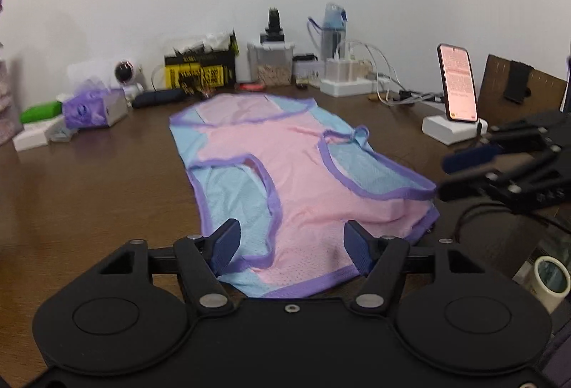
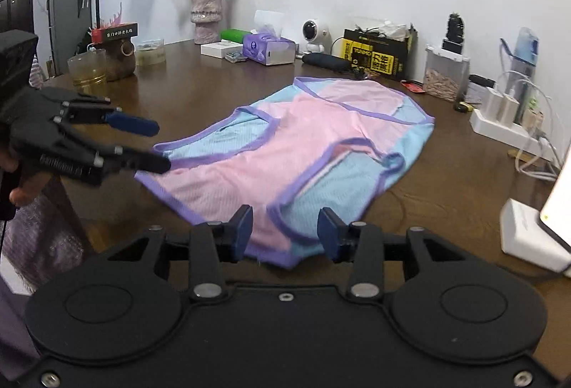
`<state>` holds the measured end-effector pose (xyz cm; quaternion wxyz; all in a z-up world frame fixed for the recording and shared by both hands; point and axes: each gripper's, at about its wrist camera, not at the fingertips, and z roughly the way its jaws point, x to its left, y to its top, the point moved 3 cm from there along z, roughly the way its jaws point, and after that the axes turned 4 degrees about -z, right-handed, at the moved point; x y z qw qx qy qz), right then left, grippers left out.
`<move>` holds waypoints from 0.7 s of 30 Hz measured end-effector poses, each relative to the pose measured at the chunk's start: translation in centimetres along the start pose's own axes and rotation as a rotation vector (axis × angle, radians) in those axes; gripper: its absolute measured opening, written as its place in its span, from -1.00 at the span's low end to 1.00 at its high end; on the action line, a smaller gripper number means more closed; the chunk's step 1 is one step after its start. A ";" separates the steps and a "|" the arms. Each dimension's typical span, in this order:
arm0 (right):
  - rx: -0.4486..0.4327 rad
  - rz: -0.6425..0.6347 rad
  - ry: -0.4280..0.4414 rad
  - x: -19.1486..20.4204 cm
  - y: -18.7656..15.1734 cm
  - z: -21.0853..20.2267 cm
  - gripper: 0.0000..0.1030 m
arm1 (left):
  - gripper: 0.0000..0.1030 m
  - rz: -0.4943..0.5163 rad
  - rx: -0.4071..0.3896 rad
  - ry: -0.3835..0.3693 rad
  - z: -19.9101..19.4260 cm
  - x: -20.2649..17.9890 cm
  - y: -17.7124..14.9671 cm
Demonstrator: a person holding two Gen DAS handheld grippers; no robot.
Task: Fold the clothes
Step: 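Grasp the purple trim at the garment's end with the left gripper while the right gripper grasps it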
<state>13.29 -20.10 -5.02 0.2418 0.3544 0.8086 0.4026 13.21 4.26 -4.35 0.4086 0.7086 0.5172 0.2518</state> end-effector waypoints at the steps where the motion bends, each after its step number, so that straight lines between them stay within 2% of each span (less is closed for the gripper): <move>1: 0.008 -0.003 0.005 0.0 0.2 0.8 -0.12 | 0.23 -0.008 0.016 0.005 0.6 0.0 0.0; 3: 0.019 0.003 0.016 -0.1 1.0 2.0 -0.18 | 0.20 -0.037 0.040 0.015 1.3 0.4 -0.1; 6: 0.043 0.017 0.038 -0.4 0.9 3.1 -0.52 | 0.05 -0.067 0.051 0.000 2.1 1.2 0.0; 7: 0.047 0.022 0.049 -0.5 0.8 3.3 -0.70 | -0.22 -0.070 0.053 -0.002 2.1 1.3 0.0; 8: 0.049 0.024 0.055 -0.5 0.6 3.3 -0.76 | -0.51 -0.075 0.064 -0.005 2.5 1.5 0.0; 11: 0.042 0.034 0.069 -0.6 0.2 2.9 -0.77 | -0.82 -0.081 0.088 -0.024 2.9 1.6 0.1; 18: 0.038 0.070 0.066 -1.1 -0.3 2.1 -0.74 | -0.85 -0.038 0.073 -0.056 2.0 0.4 0.6; 19: 0.067 0.060 0.070 -0.9 -0.5 2.4 -0.72 | -0.83 -0.028 0.083 -0.054 2.2 0.3 0.4; 21: 0.090 0.026 0.077 -0.3 -0.7 2.4 -0.53 | -0.80 -0.010 0.097 -0.057 2.3 0.1 0.2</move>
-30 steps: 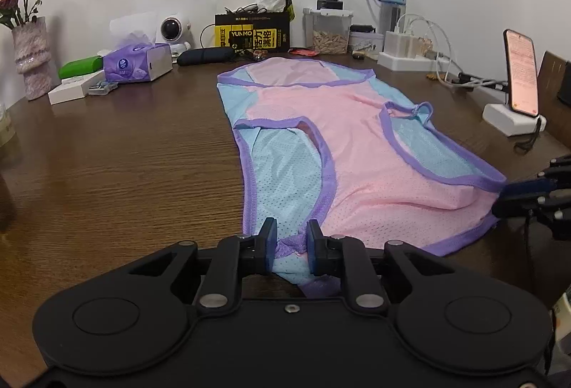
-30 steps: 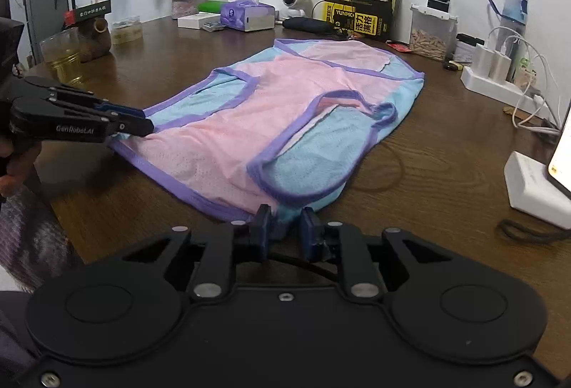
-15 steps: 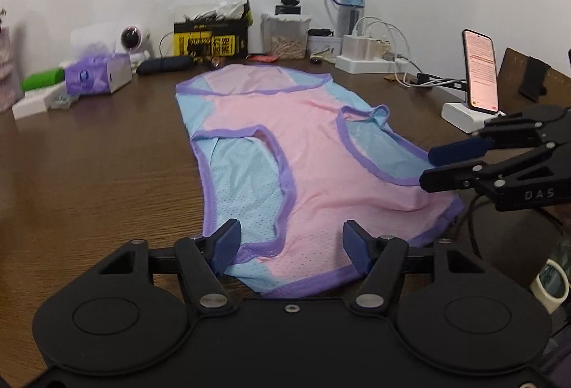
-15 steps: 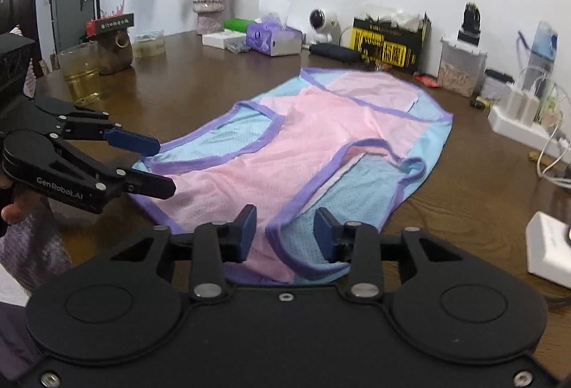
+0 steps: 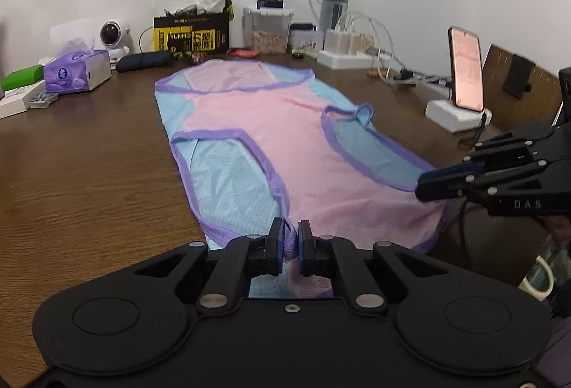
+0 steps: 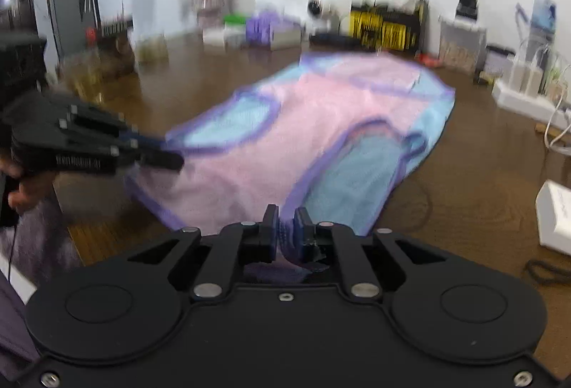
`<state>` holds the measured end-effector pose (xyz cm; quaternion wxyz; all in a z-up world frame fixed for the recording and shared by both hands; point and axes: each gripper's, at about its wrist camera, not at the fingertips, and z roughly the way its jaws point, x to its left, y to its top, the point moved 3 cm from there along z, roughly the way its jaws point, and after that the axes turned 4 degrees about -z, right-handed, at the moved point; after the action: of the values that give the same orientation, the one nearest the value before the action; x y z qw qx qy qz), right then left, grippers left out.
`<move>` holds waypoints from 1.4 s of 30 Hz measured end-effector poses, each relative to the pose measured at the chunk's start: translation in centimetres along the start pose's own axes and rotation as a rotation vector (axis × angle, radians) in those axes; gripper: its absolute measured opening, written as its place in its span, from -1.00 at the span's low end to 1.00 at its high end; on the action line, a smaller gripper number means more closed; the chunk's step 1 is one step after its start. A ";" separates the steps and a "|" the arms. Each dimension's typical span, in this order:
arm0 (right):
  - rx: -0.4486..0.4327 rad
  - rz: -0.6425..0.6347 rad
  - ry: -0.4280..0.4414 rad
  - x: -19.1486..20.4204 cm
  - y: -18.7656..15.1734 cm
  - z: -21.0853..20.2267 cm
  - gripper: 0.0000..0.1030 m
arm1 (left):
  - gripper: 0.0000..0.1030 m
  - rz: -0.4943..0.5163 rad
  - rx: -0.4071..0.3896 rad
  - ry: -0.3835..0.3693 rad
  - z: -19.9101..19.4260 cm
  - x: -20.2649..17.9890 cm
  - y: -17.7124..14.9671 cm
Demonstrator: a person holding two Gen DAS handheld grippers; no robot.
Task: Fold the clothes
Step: 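Grasp the purple trim at the garment's end with the left gripper while the right gripper grasps it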
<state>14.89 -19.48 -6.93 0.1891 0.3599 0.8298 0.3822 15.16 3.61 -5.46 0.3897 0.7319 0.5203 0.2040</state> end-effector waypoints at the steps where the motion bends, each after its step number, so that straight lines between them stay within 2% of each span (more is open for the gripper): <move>1: -0.013 -0.007 0.000 0.1 0.1 -0.3 -0.38 | -0.68 0.008 0.003 -0.006 -0.1 -0.1 -0.1; 2: -0.028 -0.006 0.006 0.1 0.3 -0.6 -0.28 | -0.45 0.016 0.005 -0.011 -0.3 -0.2 -0.2; 3: -0.042 -0.004 0.009 0.1 0.6 -0.9 -0.10 | -0.30 0.017 -0.001 -0.021 -0.5 -0.2 -0.1; 4: -0.056 -0.003 0.011 0.0 0.8 -1.1 0.05 | -0.02 0.018 -0.008 -0.031 -0.7 -0.3 -0.1; 5: -0.053 -0.001 0.010 -0.1 0.8 -0.9 0.05 | 0.04 0.018 -0.015 -0.041 -1.0 -0.3 -0.1; 8: -0.036 0.006 0.003 -0.3 0.9 0.0 0.02 | 0.04 0.015 -0.005 -0.029 -0.1 -0.4 0.2; 10: -0.024 0.011 -0.001 -0.4 0.9 0.6 -0.18 | 0.04 0.012 0.002 -0.021 0.4 -0.5 0.3; 11: -0.022 0.013 -0.003 -0.5 0.9 0.7 -0.36 | 0.00 0.007 0.008 -0.019 0.7 -0.5 0.3; 12: -0.021 0.015 -0.008 -0.6 0.8 0.8 -0.44 | -0.08 0.003 0.014 -0.020 1.1 -0.5 0.2; 13: -0.020 0.018 -0.015 -0.7 0.6 0.8 -0.73 | -0.49 0.006 0.017 -0.021 1.2 -0.5 0.2; 14: -0.021 0.012 -0.011 -0.7 0.7 0.7 -0.81 | -0.73 0.009 0.020 -0.022 1.2 -0.6 0.2; 18: -0.022 -0.016 0.018 -0.3 0.7 0.2 -0.80 | -0.80 0.013 0.005 -0.045 0.5 -0.3 0.1; 21: -0.003 -0.045 0.016 0.0 0.4 0.4 -0.67 | -0.78 0.013 -0.002 -0.043 0.3 0.0 0.0; 22: -0.018 -0.043 0.015 -0.1 0.6 0.0 -0.49 | -0.74 0.011 -0.006 -0.043 0.2 0.1 -0.1; 24: -0.050 -0.034 0.013 -0.6 1.2 -1.0 -0.21 | -0.48 0.022 -0.025 -0.069 -1.0 0.6 0.0; 26: -0.089 -0.032 -0.001 -1.3 1.9 -2.2 0.25 | 0.09 0.022 -0.065 -0.104 -2.4 1.1 0.2; 27: -0.115 -0.036 -0.017 -1.8 2.5 -3.1 0.27 | 0.18 0.018 -0.083 -0.095 -3.1 1.5 0.4; 29: -0.169 -0.040 -0.036 -2.7 4.3 -4.9 0.27 | 0.22 0.009 -0.120 -0.074 -4.4 2.3 0.8; 30: -0.197 -0.043 -0.045 -3.2 5.2 -5.8 0.27 | 0.23 -0.008 -0.128 -0.039 -5.0 3.0 1.0; 32: -0.255 -0.044 -0.061 -4.2 7.6 -7.4 0.27 | 0.23 -0.037 -0.122 0.002 -5.1 3.7 1.1; 33: -0.286 -0.042 -0.066 -4.7 9.1 -8.1 0.28 | 0.23 -0.084 -0.097 0.039 -4.6 4.5 0.9; 34: -0.302 -0.048 -0.086 -5.1 10.8 -7.9 0.31 | 0.23 -0.132 -0.070 0.077 -4.1 5.2 0.7; 36: -0.330 -0.061 -0.132 -5.6 14.3 -7.2 0.52 | 0.23 -0.168 -0.046 0.090 -3.4 5.4 0.4; 37: -0.332 -0.067 -0.145 -5.6 16.0 -6.1 0.58 | 0.23 -0.189 -0.034 0.088 -3.0 5.3 0.1; 40: -0.270 -0.066 -0.086 -5.2 20.4 -0.5 0.58 | 0.23 -0.225 -0.024 0.086 -2.1 4.6 -0.3; 41: -0.244 -0.067 -0.055 -5.0 21.4 1.2 0.58 | 0.23 -0.235 -0.022 0.098 -1.9 4.5 -0.3; 42: -0.174 -0.066 -0.022 -4.7 23.1 5.2 0.58 | 0.23 -0.234 -0.019 0.117 -1.6 4.2 -0.3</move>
<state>31.53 -10.04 7.75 0.2412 0.3188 0.8028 0.4423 15.45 8.07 -5.17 0.3868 0.6495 0.6219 0.2043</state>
